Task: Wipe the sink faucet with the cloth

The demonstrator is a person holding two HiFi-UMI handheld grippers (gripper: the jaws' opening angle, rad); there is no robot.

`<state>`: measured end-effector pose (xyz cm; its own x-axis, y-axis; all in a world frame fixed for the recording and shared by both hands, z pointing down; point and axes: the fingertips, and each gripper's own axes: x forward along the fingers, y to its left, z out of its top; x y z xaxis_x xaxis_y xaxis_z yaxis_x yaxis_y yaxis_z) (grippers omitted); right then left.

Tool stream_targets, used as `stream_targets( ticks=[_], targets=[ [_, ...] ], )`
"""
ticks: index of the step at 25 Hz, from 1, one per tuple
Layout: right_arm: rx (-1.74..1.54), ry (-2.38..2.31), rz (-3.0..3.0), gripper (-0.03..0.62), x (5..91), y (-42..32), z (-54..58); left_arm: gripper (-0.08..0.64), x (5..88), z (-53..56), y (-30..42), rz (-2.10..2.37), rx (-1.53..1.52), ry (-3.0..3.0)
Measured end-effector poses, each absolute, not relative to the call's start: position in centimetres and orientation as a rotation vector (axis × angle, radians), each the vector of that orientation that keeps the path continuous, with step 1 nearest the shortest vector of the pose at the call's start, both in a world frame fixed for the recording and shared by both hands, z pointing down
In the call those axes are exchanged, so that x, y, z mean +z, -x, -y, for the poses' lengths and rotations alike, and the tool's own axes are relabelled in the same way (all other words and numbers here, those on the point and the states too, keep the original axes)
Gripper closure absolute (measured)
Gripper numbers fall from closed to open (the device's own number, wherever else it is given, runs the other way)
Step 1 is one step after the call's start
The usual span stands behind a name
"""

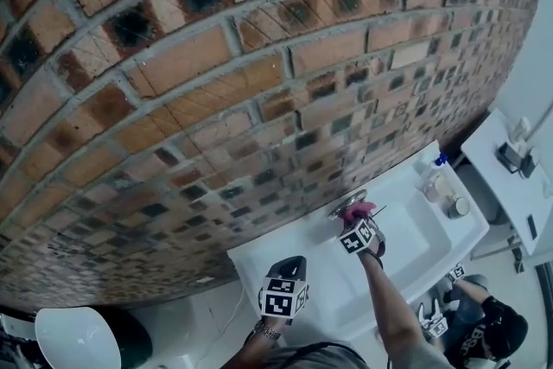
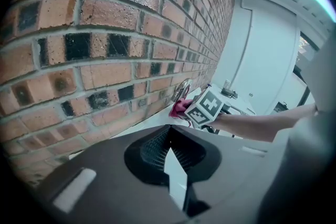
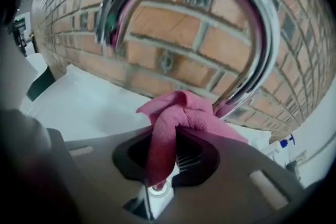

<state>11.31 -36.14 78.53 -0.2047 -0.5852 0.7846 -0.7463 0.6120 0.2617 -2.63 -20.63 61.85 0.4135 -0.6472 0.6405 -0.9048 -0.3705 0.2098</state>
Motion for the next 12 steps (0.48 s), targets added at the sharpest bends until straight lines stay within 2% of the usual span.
stream_targets(
  ticks=[3, 8, 12],
  targets=[
    [0.26, -0.984, 1.886, 0.529, 80.5, -11.1, 33.6, 0.54, 61.9, 20.2, 2.6, 1.308, 0.631, -2.134],
    [0.021, -1.046, 2.014, 0.529, 74.1, -9.0, 34.9, 0.54, 62.6, 21.0, 3.8, 1.324, 0.616, -2.096],
    [0.177, -1.111, 1.91, 0.529, 77.0, -12.5, 35.8, 0.54, 62.1, 21.4, 3.6, 1.325, 0.601, -2.103]
  ],
)
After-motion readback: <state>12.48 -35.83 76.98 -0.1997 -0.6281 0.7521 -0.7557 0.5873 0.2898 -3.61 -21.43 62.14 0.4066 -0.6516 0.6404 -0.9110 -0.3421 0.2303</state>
